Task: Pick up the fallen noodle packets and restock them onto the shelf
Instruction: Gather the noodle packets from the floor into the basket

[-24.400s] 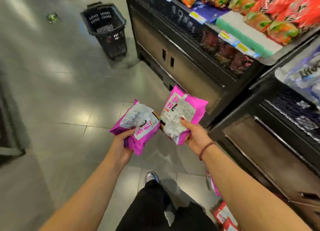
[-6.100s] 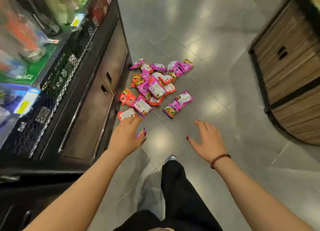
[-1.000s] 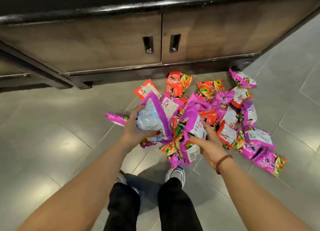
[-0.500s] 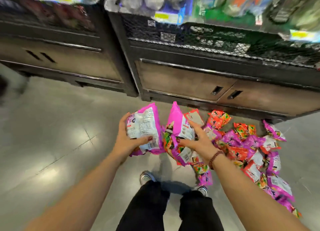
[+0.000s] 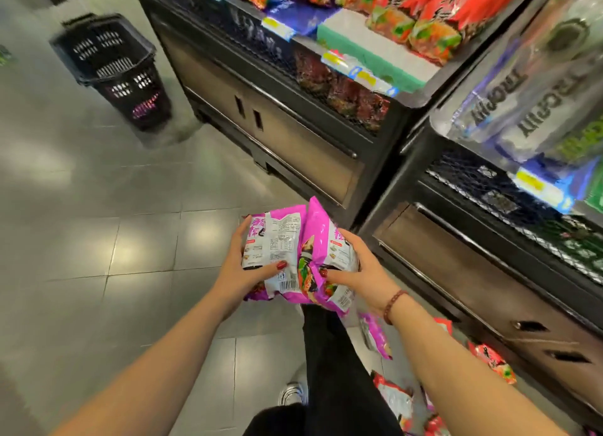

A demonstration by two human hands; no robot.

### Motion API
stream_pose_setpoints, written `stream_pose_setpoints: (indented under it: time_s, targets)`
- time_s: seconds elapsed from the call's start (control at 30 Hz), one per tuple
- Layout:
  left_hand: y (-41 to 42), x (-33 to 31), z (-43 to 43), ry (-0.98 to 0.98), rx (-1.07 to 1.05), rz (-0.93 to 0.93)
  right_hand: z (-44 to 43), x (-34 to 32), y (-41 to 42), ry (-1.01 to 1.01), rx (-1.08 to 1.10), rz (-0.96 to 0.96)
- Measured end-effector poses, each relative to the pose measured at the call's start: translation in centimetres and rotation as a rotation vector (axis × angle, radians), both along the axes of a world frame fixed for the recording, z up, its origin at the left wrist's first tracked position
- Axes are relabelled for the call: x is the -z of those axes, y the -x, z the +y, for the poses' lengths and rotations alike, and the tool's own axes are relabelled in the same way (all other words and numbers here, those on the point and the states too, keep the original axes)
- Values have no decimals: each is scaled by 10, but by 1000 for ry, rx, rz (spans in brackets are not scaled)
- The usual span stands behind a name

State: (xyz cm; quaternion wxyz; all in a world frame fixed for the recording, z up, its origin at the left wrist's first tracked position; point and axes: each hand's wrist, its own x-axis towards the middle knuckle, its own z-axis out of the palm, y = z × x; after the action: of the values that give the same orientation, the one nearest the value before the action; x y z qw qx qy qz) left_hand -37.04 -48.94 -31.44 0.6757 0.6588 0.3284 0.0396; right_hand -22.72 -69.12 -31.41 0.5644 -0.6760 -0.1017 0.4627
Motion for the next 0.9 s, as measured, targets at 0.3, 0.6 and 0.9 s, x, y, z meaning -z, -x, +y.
stream_pose_setpoints:
  time_s: [0.3,0.6,0.9]
  targets:
    - [-65,-26,128,163,-404,-59,168,-11,-112,-49,-312,-22]
    - [-76,-31,255,29,-580,-44,338,-22,-158,-58,-511,-78]
    - [-74,-13,454,44,-739,-114,559,-16,-170,-41,-526,-218]
